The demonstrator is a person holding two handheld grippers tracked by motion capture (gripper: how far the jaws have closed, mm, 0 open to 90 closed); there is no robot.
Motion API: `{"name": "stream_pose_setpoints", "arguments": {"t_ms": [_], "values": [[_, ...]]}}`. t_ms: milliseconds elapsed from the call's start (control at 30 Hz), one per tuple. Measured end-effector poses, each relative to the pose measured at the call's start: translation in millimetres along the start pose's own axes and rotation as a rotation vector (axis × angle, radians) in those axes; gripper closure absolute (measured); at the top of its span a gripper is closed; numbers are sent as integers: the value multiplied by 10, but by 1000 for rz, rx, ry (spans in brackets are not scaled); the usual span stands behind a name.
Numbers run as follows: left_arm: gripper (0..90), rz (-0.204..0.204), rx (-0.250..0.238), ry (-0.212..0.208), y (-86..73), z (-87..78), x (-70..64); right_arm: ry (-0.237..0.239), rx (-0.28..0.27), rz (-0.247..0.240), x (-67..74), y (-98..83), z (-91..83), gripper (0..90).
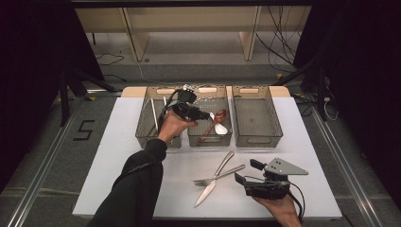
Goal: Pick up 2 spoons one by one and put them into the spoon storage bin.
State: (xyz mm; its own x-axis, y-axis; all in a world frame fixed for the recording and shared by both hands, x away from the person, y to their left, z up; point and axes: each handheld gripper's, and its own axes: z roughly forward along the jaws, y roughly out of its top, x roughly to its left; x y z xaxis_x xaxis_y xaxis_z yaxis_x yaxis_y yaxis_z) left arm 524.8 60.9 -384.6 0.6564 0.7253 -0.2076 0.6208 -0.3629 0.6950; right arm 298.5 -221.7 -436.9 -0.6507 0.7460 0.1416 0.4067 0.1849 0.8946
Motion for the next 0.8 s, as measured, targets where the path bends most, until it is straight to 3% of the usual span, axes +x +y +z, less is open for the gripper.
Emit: {"name": "stream_pose_setpoints", "arguments": {"t_ms": [367,600,800], "values": [[267,38,-42,-18,-304,-403,-70,5,15,-2,6,4,17,235],[240,40,-101,-27,-572,-693,-144,7,23,-5,3,8,18,235],[222,50,-132,-19,-787,-849,-134,13,38,-17,0,22,33,235]]}}
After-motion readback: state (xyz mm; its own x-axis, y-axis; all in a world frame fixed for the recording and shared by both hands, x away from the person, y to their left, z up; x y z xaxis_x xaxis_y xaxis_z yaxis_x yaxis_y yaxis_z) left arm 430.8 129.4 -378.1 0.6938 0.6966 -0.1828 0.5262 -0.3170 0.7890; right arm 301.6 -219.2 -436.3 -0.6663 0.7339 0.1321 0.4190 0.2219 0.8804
